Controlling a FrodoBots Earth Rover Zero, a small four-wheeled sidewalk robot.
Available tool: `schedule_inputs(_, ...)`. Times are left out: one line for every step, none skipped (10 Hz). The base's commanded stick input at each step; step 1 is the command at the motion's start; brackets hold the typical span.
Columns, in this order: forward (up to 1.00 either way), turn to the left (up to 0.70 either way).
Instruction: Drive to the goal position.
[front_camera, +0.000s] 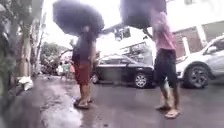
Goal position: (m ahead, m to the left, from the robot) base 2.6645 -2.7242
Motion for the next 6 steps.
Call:
schedule_inputs(0.00, -0.99)
schedule_inputs(0.00, -0.99)
schedule_inputs(0.00, -0.24)
schedule_inputs(0.00, 0.00)
schedule_inputs(0.00, 0.00)
schedule_inputs(0.00, 0.00)
